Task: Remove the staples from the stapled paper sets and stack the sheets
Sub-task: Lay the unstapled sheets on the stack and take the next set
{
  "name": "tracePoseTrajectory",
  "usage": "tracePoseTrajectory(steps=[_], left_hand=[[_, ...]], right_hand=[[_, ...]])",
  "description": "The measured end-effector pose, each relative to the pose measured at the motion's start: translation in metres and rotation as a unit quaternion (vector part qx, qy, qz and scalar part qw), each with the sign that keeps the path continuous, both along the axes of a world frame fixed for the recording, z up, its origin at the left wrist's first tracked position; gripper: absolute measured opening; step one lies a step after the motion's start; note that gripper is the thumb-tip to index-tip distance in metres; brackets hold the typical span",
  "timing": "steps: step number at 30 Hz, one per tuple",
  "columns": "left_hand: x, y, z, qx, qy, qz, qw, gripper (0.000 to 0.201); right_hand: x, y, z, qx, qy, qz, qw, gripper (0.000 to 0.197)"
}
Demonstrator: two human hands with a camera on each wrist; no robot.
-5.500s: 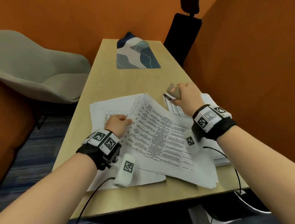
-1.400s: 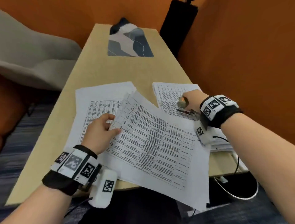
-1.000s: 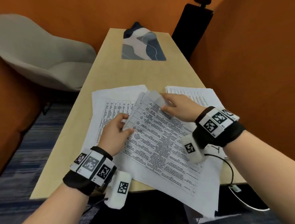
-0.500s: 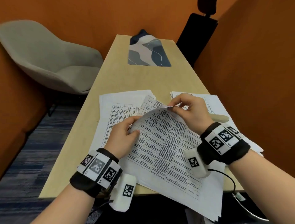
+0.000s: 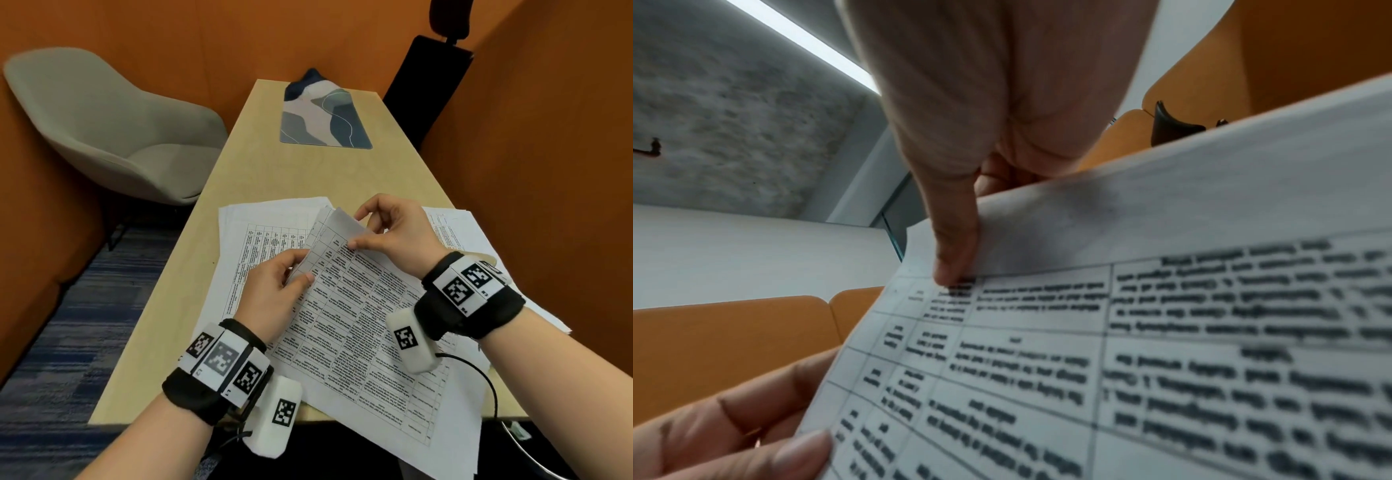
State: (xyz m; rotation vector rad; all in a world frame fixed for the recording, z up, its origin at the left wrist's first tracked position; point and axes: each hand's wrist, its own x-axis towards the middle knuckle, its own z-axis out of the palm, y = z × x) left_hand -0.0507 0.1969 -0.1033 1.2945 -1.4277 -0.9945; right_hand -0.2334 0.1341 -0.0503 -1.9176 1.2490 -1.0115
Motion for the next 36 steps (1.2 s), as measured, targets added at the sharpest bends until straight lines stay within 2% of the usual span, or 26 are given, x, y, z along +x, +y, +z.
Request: tracePoseTrajectory(steps=[5,6,8,9,10,12,13,14,16,17,19,21,23,25,27,31,34,36], left_hand=[[0.001,0.002,-0.001,-0.034,0.011,-0.008,0.999,0.053],[0.001,0.002,-0.001,-0.037,0.012,-0.007,0.999,0.056],[0.001,0.002,0.0,-0.038,0.014,0.002,0.999,0.057],[0.002,0.002,0.001,-0.038,0.015,0.011,0.999,0.056],[0.003,0.0,0.002,-0.04,0.018,0.021,0.999,0.054],[0.007,-0.004,0.005,-0.049,0.024,0.036,0.998,0.051],[0.01,-0.006,0.008,-0.053,0.027,0.045,0.997,0.049],[0.013,-0.008,0.011,-0.059,0.036,0.059,0.996,0.046],[0.023,-0.013,0.016,-0.074,0.058,0.131,0.987,0.038],[0.029,-0.017,0.017,-0.077,0.067,0.185,0.977,0.041],[0.037,-0.021,0.023,-0.056,0.1,0.253,0.961,0.065],[0.037,-0.023,0.035,-0.015,0.195,0.193,0.961,0.072],[0.03,-0.026,0.049,-0.013,0.265,0.095,0.959,0.055],[0.025,-0.03,0.063,-0.053,0.239,0.051,0.968,0.032],[0.024,-0.034,0.077,-0.083,0.205,0.052,0.974,0.024],[0.029,-0.039,0.098,-0.141,0.163,0.06,0.975,0.023],[0.033,-0.039,0.101,-0.159,0.151,0.058,0.974,0.024],[0.036,-0.039,0.098,-0.148,0.149,0.068,0.975,0.023]], right_hand=[[0.002,-0.004,-0.001,-0.005,0.027,-0.029,0.999,0.037],[0.003,-0.004,-0.001,-0.018,0.059,-0.037,0.997,0.038],[0.002,-0.004,0.002,-0.02,0.145,-0.048,0.988,0.052],[-0.001,-0.005,0.005,0.012,0.179,-0.037,0.983,0.06],[-0.004,-0.006,0.008,0.063,0.2,-0.015,0.978,0.059],[-0.008,-0.006,0.017,0.155,0.208,0.043,0.965,0.031],[-0.01,-0.006,0.021,0.162,0.208,0.056,0.963,0.017],[-0.012,-0.006,0.027,0.146,0.204,0.059,0.966,0.011],[-0.018,-0.006,0.04,0.098,0.163,0.043,0.981,0.009],[-0.023,-0.006,0.048,0.082,0.118,0.03,0.989,0.008],[-0.033,-0.006,0.064,0.075,-0.006,0.02,0.997,0.013],[-0.038,-0.004,0.074,0.062,-0.123,0.024,0.99,0.019],[-0.035,-0.001,0.075,0.045,-0.214,0.035,0.975,0.014],[-0.026,0.003,0.071,0.031,-0.271,0.039,0.961,0.018],[-0.018,0.006,0.066,0.027,-0.319,0.035,0.947,0.029],[-0.006,0.011,0.06,0.02,-0.373,0.033,0.927,0.055],[-0.001,0.011,0.055,0.02,-0.366,0.045,0.929,0.047],[0.003,0.011,0.052,0.019,-0.348,0.062,0.935,0.049]])
